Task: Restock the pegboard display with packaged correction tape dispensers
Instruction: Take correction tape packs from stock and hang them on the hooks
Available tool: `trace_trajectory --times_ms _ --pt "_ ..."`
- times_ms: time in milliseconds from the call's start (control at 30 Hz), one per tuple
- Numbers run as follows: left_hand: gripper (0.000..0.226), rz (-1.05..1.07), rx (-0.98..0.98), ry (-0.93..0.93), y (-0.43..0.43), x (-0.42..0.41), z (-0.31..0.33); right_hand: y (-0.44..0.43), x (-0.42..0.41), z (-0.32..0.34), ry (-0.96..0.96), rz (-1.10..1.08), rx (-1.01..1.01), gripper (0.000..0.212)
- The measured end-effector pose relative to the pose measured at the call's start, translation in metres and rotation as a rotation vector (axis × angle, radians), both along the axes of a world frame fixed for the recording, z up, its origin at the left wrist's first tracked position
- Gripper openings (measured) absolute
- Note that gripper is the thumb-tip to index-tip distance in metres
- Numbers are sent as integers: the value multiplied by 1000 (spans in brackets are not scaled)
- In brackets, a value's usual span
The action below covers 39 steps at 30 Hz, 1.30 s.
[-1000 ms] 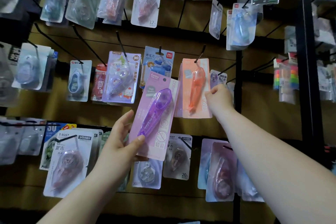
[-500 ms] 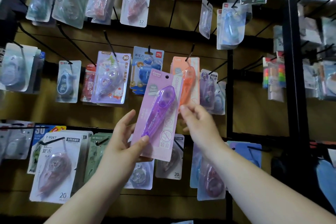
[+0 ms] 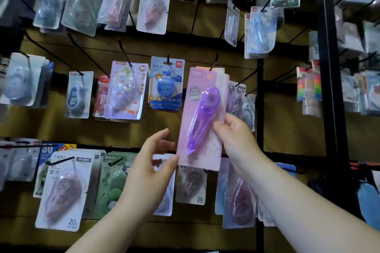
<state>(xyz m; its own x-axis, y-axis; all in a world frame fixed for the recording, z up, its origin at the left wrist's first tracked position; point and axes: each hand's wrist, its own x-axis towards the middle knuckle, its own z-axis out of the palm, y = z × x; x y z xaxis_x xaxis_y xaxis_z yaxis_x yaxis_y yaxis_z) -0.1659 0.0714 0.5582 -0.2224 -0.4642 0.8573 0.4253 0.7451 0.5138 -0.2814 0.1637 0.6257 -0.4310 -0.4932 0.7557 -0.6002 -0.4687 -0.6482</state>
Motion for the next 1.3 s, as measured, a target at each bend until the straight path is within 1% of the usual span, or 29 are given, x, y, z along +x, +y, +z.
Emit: trace_trajectory --times_ms 100,167,267,300,400,500,633,700,733,800,867,967,1000,1133,1200,1300 --pt "39 202 -129 -38 -5 6 -1 2 -11 18 -4 -152 -106 17" --pt "44 244 -149 -110 -11 6 -5 6 -13 28 3 -192 -139 21" --pt "55 212 -112 -239 -17 3 -10 11 -17 40 24 -227 -146 20" --pt "55 183 -106 -279 -19 2 -12 12 -17 44 33 -233 -142 19" --pt "48 128 -109 -371 -24 3 -16 10 -15 53 38 -231 -121 25" --pt "45 119 -111 -381 -25 7 -15 5 -13 59 19 -234 -112 28" --pt "42 74 -116 -394 -27 9 -15 -6 -18 64 4 -312 -96 30" --pt "46 53 -122 -384 -29 9 -17 -10 -18 64 -16 -320 -89 38" --pt "48 45 -119 -380 -29 9 -18 -11 -17 64 -30 -308 -81 38" --pt "49 35 -117 -382 -31 9 -19 -12 -15 62 -44 -290 -77 35" --pt "49 26 -127 -374 -33 8 -20 -11 -18 62 -36 -288 -82 27" --pt "34 26 -135 -337 -33 6 -21 -5 -22 64 -35 -293 -88 31" --pt "34 24 -127 -338 -33 6 -22 -3 -24 65 -35 -294 -92 31" --pt "40 24 -129 -322 -33 5 -25 -10 -30 66 -13 -326 -79 22" --pt "45 27 -143 -327 -33 5 -27 -18 -34 64 -14 -359 -45 14" --pt "41 47 -160 -317 -34 5 -27 -33 -42 60 -26 -401 -27 12"
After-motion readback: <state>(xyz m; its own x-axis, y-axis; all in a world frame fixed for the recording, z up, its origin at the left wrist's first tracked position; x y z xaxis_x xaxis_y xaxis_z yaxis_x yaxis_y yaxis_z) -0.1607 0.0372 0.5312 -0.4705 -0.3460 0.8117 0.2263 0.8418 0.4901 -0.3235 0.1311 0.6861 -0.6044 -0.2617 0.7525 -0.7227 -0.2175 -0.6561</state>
